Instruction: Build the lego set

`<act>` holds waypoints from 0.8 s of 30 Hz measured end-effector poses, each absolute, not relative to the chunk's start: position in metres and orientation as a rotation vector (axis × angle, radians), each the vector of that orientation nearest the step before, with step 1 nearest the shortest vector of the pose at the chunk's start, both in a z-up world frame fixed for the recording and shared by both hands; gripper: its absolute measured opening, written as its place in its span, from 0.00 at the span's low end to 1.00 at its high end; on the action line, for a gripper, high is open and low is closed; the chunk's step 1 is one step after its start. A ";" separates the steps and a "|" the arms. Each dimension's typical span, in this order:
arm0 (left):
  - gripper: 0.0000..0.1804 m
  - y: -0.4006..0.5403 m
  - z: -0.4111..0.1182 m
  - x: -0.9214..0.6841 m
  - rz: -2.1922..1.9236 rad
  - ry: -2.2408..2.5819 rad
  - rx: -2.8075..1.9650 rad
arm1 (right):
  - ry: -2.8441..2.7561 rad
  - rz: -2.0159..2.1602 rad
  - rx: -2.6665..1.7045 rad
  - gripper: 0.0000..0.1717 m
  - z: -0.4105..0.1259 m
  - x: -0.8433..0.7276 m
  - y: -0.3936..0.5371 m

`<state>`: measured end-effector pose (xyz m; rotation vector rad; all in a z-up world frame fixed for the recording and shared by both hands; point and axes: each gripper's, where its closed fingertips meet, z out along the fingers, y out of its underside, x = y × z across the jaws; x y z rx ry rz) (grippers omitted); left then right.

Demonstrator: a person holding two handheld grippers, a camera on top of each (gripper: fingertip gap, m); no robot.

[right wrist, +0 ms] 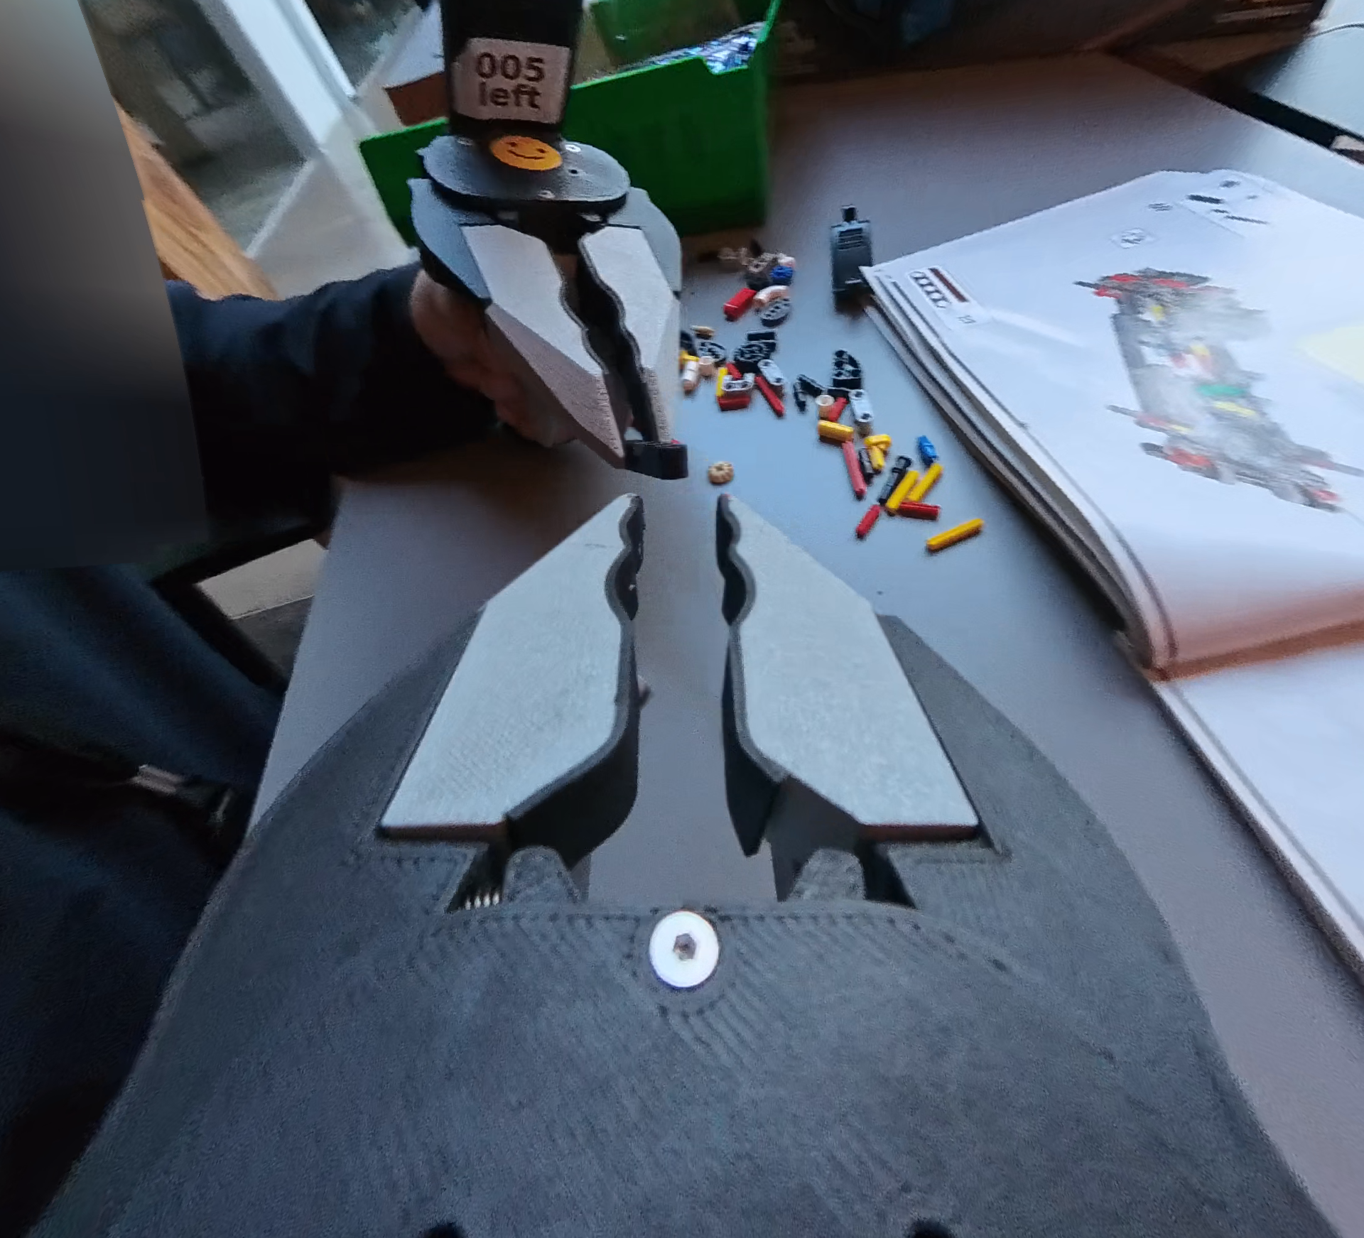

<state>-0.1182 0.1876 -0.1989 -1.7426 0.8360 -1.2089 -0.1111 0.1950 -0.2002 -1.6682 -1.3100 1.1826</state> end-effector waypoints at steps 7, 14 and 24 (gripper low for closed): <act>0.03 0.177 -0.200 -0.110 -1.154 0.949 -1.696 | -1.322 1.312 -1.627 0.07 -0.196 -0.114 0.183; 0.03 0.177 -0.211 -0.107 -1.062 1.005 -1.719 | -1.344 1.323 -1.636 0.04 -0.203 -0.114 0.181; 0.07 0.190 -0.217 -0.113 -0.984 0.939 -1.751 | -1.304 1.290 -1.648 0.02 -0.206 -0.114 0.187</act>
